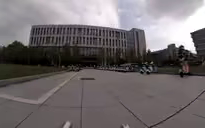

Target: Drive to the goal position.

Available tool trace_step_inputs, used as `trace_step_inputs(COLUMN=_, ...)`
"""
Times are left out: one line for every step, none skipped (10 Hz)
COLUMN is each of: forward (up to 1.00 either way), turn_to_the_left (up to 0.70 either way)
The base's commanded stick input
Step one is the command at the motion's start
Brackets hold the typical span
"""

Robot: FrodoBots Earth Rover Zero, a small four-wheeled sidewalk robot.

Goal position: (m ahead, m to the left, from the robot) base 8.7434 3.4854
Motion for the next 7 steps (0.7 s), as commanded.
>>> trace_step_inputs(forward=0.7, turn_to_the_left=0.0)
trace_step_inputs(forward=0.7, turn_to_the_left=0.0)
trace_step_inputs(forward=0.7, turn_to_the_left=0.0)
trace_step_inputs(forward=0.7, turn_to_the_left=0.0)
trace_step_inputs(forward=0.7, turn_to_the_left=0.0)
trace_step_inputs(forward=0.7, turn_to_the_left=0.0)
trace_step_inputs(forward=0.7, turn_to_the_left=0.0)
